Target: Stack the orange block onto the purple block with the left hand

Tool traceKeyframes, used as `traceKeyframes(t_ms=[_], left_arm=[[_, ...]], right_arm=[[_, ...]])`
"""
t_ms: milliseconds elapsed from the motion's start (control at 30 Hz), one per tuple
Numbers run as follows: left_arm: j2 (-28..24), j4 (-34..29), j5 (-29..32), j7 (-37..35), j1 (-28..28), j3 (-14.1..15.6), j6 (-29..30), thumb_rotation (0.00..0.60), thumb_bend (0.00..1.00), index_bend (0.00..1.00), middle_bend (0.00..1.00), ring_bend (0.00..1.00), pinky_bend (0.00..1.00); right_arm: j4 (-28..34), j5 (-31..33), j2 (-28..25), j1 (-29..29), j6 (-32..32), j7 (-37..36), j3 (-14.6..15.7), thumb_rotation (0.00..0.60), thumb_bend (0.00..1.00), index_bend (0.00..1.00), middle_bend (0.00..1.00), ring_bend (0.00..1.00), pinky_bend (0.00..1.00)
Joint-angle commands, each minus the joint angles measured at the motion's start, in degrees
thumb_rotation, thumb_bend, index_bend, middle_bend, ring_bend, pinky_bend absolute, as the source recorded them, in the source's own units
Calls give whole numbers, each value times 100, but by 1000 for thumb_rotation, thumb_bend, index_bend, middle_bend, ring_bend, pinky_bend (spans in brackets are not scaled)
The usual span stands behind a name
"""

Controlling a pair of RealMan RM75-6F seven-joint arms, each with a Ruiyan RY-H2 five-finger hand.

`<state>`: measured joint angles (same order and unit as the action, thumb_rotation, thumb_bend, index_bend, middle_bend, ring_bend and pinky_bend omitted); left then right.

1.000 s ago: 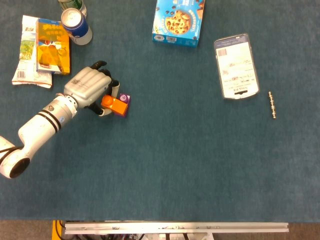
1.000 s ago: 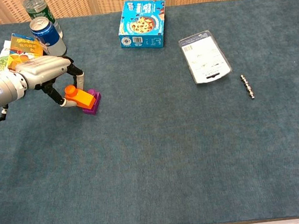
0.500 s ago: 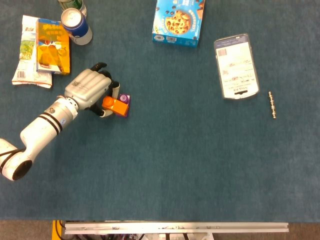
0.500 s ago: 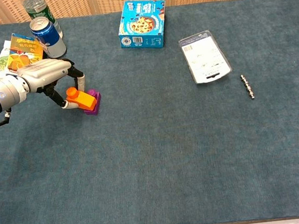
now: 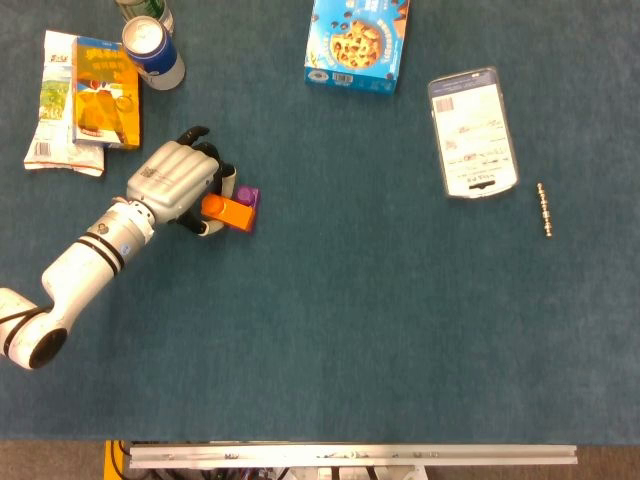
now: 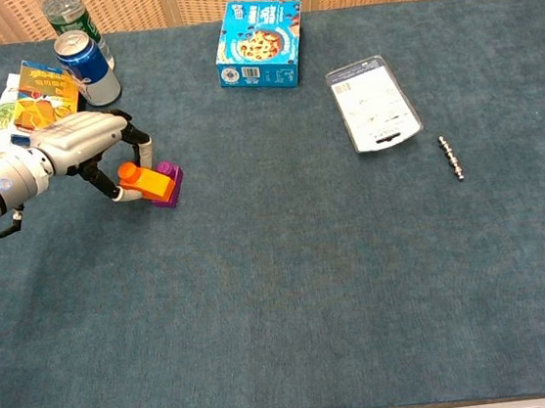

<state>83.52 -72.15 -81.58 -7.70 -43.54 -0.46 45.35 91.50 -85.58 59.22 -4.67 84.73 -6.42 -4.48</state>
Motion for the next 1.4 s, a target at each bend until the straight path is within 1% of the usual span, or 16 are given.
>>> traceKeyframes(t_ms=[33, 200, 833, 1133, 1400], left_arm=[[22, 10, 20, 37, 23, -1, 16, 600, 201, 482, 501, 249, 70], [47, 4, 49, 134, 49, -2, 30, 600, 201, 484, 503, 249, 70], [82, -237, 265, 881, 49, -118, 86, 600, 201, 500, 524, 261, 70], [74, -280, 282, 1352, 7, -166, 171, 600, 201, 574, 606, 323, 70], [34, -383, 491, 1835, -63, -171, 7, 600, 202, 593, 631, 351, 70]], right_arm=[[-2, -1, 1, 4, 7, 0, -1, 600, 204, 506, 507, 436, 469], [-8, -4, -2, 11, 15, -11, -1, 600, 204, 506, 507, 436, 469], [-119, 7, 37, 30, 31, -102, -11, 600, 205, 506, 507, 436, 469], [-181, 10, 55, 45, 40, -170, -10, 600, 204, 506, 507, 436, 469], [-240, 4, 68, 62, 60, -230, -8, 600, 205, 506, 507, 436, 469]])
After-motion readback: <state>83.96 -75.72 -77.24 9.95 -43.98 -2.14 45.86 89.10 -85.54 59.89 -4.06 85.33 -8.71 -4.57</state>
